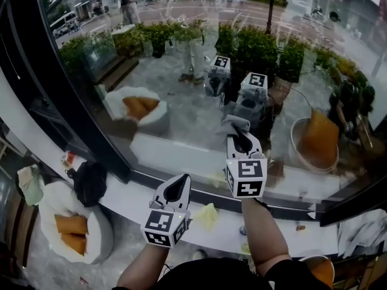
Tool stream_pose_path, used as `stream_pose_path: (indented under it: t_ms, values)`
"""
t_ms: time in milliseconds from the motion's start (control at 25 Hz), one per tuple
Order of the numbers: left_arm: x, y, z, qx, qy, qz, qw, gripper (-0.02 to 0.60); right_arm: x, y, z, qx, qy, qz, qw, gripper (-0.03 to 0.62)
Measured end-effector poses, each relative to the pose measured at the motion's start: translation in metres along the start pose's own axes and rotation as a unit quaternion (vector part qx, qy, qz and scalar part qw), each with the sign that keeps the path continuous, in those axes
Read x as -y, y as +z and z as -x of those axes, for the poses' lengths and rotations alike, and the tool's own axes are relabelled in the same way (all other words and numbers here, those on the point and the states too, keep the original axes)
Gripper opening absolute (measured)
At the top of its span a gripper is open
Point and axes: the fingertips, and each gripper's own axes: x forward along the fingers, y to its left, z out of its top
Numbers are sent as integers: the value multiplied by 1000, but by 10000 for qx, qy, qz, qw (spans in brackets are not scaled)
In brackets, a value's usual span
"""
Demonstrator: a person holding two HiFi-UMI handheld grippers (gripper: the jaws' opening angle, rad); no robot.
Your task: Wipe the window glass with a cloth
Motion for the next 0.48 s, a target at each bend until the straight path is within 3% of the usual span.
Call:
stream_pose_path:
  t_ms: [480]
  values:
    - [3, 5, 4, 80, -43, 48, 9999, 8, -6, -1, 4, -51, 135, -174, 9997, 38]
